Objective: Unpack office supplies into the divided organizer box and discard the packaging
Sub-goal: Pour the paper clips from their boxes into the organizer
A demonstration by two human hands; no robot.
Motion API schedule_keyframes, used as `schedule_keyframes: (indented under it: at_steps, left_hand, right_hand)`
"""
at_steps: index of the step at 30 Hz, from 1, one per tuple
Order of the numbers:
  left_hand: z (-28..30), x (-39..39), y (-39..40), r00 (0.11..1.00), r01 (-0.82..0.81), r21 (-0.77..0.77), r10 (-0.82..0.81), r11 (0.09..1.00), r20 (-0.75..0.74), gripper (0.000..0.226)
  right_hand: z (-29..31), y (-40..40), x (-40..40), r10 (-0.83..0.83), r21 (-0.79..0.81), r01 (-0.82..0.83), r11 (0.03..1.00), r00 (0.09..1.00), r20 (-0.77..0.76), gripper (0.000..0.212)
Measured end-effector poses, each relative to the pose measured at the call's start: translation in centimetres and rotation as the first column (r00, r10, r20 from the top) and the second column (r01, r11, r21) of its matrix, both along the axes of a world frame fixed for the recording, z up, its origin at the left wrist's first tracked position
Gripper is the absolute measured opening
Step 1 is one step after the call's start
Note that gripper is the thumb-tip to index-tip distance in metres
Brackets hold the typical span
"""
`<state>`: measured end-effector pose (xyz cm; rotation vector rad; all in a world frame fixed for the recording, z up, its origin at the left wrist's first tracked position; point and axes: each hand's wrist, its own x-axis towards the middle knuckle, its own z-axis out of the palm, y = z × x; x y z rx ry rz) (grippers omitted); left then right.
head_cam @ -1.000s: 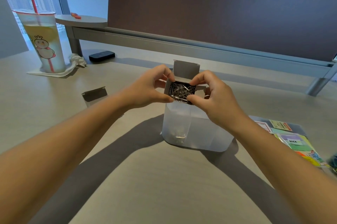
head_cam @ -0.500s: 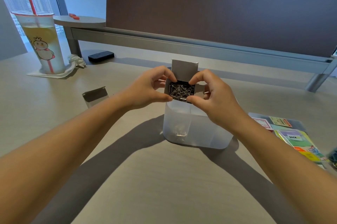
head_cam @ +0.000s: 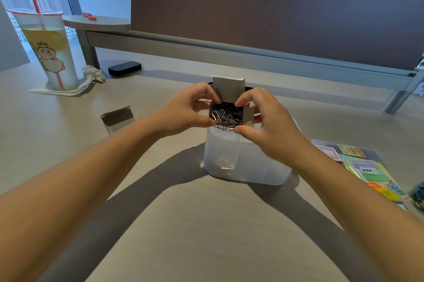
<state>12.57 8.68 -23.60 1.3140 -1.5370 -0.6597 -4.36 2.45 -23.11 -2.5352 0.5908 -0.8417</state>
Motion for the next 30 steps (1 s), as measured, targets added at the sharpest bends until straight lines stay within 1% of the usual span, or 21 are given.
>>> schedule_keyframes:
  at_steps: [2,6,15,21,30]
  left_hand:
    - [-0.02,0.01,0.07,1.000,0.004,0.002,-0.004,1.000,-0.019,0.038]
    - [-0.12,0.02,0.16,1.000,0.001,0.006,-0.001,1.000,-0.029,0.037]
    - [-0.07,-0.23,0.36,0.999,-0.001,-0.002,0.001,1.000,-0.050,0.038]
    - [-0.08,-0.33,0.26,0.997,0.011,0.000,-0.011,1.000,-0.077,0.039]
    - [0.02,-0.74,0.49,0.998,-0.009,0.009,0.010,1.000,-0.060,0.037]
  right_hand:
    - [-0.05,-0.03,-0.03,-0.005,-0.011,0.004,1.000,1.000,-0.017,0.032]
    - [-0.09,0.00,-0.03,0.004,-0.026,-0.005,1.000,0.999,-0.043,0.037]
    - [0.19,0.20,-0.29,0.030,0.003,-0.030,1.000,0.998,-0.050,0.035]
    - [0.10,0.08,-0.39,0.024,-0.016,-0.025,1.000,0.998,-0.054,0.035]
    - [-0.01,0.18,-0.52,0.018,-0.019,-0.019,1.000,0.999,-0.047,0.035]
